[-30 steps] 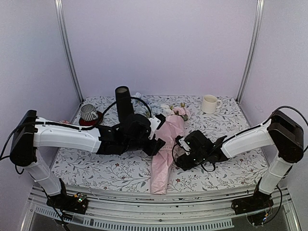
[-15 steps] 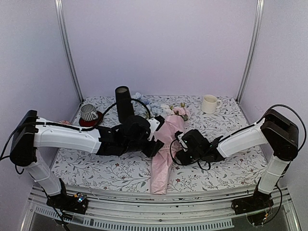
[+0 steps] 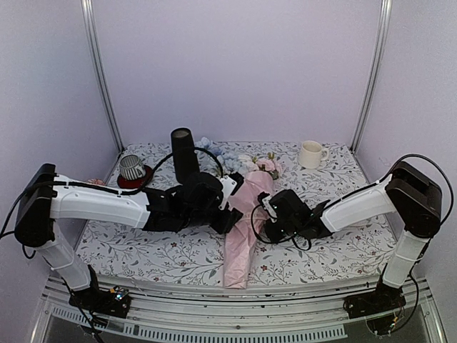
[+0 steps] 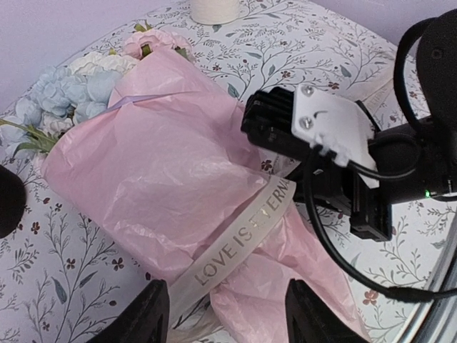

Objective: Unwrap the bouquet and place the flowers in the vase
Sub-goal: Pick up the untied ribbon from the folded wrapping paper, then pass from the right arm to the left

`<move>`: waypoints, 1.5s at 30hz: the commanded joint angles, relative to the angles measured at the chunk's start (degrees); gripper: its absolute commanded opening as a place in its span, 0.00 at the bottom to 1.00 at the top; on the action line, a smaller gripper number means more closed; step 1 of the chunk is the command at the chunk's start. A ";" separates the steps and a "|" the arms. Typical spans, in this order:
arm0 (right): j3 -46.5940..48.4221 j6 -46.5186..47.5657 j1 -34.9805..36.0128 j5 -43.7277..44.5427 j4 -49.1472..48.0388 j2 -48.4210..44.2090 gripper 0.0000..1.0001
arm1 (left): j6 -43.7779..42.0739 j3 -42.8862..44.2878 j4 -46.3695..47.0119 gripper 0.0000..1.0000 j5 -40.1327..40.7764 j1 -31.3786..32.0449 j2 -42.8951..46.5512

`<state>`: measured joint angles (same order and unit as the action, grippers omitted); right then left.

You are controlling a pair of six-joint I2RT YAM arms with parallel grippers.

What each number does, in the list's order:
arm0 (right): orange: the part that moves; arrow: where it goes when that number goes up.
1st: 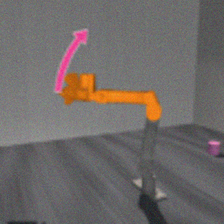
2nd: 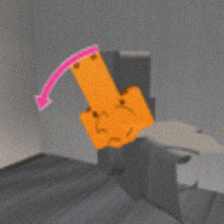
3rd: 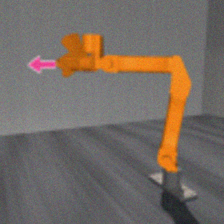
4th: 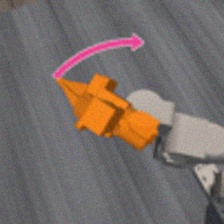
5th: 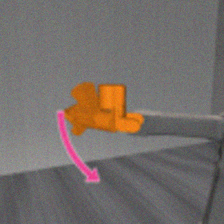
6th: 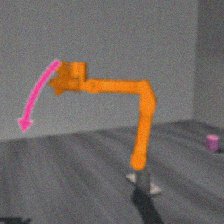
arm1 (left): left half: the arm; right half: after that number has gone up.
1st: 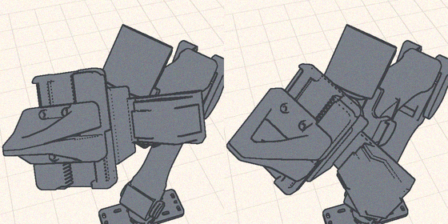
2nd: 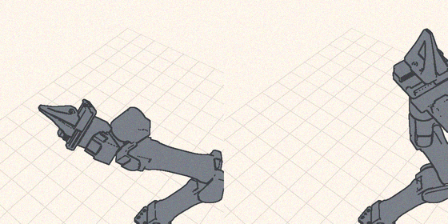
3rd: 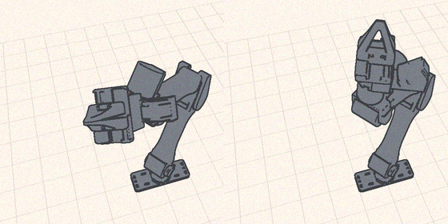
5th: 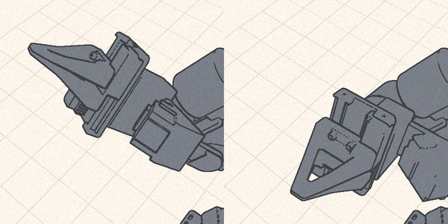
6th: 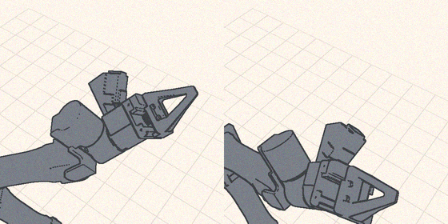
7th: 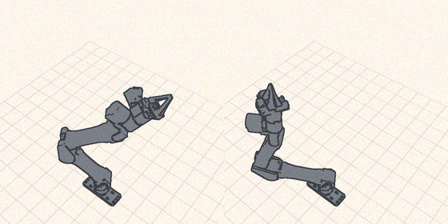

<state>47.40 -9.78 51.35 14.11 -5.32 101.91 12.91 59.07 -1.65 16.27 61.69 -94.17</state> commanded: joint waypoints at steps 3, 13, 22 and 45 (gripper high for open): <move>1.52 -0.31 -0.25 -0.97 2.04 -3.05 0.03 | 0.39 -0.47 0.17 0.58 0.17 -0.56 1.45; 7.06 -1.02 0.29 -5.01 12.80 -12.79 0.04 | -1.05 -0.12 2.28 0.62 -3.39 -0.49 1.31; 14.55 0.14 0.33 -7.86 18.19 -13.37 0.04 | -2.50 1.37 3.14 0.71 -4.41 -0.35 1.56; 14.96 0.40 0.37 -12.09 17.69 -16.15 0.19 | -0.66 7.45 5.46 0.00 -3.05 -5.49 -4.56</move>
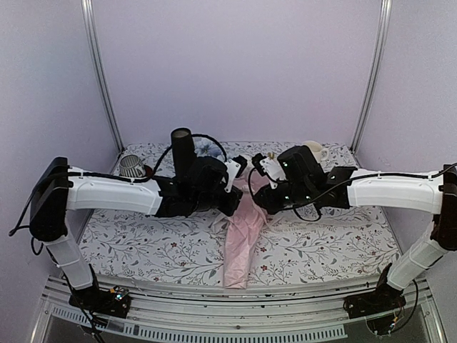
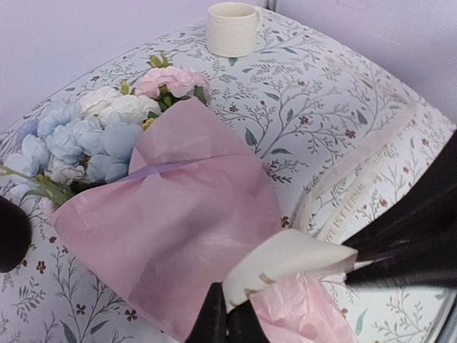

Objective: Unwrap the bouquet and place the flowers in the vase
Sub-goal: Pass from the right arm to the left

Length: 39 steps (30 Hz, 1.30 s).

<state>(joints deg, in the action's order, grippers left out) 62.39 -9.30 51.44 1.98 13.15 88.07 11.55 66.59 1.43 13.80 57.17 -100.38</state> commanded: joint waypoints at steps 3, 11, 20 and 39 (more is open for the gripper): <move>-3.23 -0.35 0.17 0.49 -3.34 -3.01 0.47 | 1.37 -3.28 4.79 0.00 -1.16 -1.15 4.96; -7.19 -0.20 0.24 -1.51 -8.93 -1.30 0.65 | 4.39 -9.46 8.58 0.00 -3.52 -3.28 12.07; -7.63 -2.21 -0.78 3.75 -9.70 4.37 0.62 | 8.26 -12.56 9.11 0.00 -3.50 -5.78 15.12; -7.58 -1.70 -1.52 1.19 -13.63 8.08 0.62 | 12.03 -17.52 9.05 0.00 -1.32 -8.71 18.11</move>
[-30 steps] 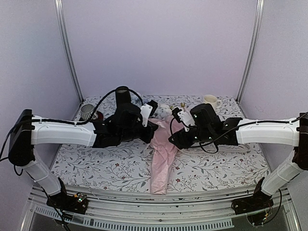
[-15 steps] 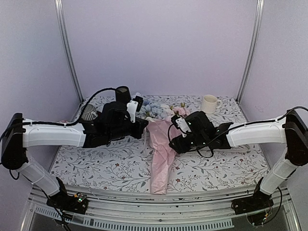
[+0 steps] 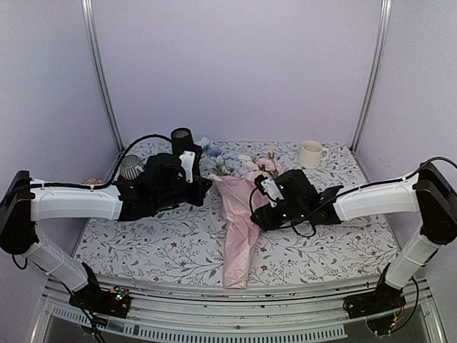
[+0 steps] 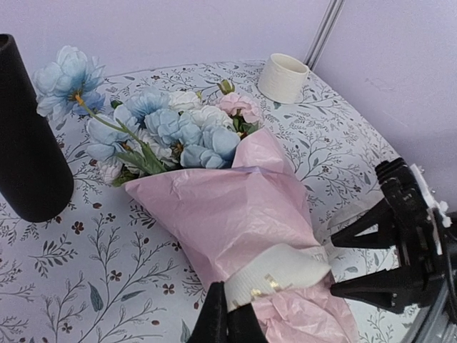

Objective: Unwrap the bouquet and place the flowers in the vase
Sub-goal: Pass from the right arm to the left, then pass from the left arm to the right

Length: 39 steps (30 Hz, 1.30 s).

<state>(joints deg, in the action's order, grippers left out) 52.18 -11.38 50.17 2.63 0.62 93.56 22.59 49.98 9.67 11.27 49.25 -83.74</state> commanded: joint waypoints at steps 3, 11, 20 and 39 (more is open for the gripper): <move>4.58 0.15 -0.24 2.25 0.01 4.68 0.57 | 1.30 -1.31 0.63 0.00 1.65 -0.98 2.07; 5.34 -0.26 -0.26 6.89 1.09 2.81 0.21 | 1.76 -2.78 -0.61 0.00 2.93 -1.52 2.92; 8.58 1.55 -0.24 8.91 6.91 -0.94 0.04 | 3.34 -6.02 -0.80 0.00 3.59 -2.28 2.37; 11.68 2.04 -0.19 0.70 9.46 -3.16 0.06 | 1.20 -6.67 -1.59 0.48 0.99 -1.79 -0.31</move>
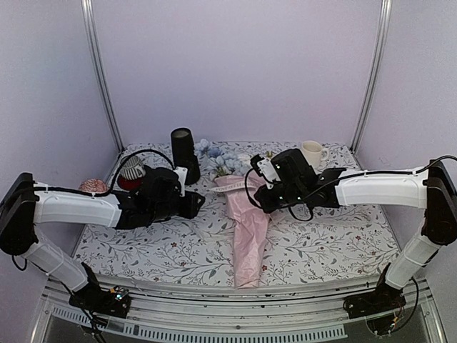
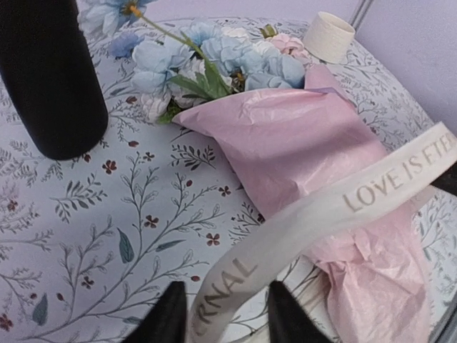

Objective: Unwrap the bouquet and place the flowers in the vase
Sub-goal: Pass from the left arm to the right

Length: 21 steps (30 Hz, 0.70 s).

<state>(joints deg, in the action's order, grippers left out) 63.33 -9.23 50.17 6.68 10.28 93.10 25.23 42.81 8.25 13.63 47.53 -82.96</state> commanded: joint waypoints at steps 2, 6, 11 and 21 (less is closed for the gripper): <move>0.92 0.51 -0.21 -5.98 -0.51 -3.20 0.06 | -3.90 1.64 -0.90 0.62 -0.42 1.65 -1.31; 2.41 1.31 -0.22 -10.80 -0.61 -3.51 0.06 | -8.96 4.74 -2.01 0.73 5.70 7.35 -1.34; 3.50 0.59 -0.24 -15.06 -1.63 -5.01 0.06 | -12.34 7.33 -0.16 0.81 5.28 11.24 -0.72; 4.24 -1.04 -0.25 -21.84 -4.72 -8.52 0.07 | -11.63 6.74 7.84 0.90 -4.97 12.32 0.02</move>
<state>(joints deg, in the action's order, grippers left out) 65.73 -9.39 50.17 -11.49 8.32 86.80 13.45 49.15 12.23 12.01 59.24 -83.92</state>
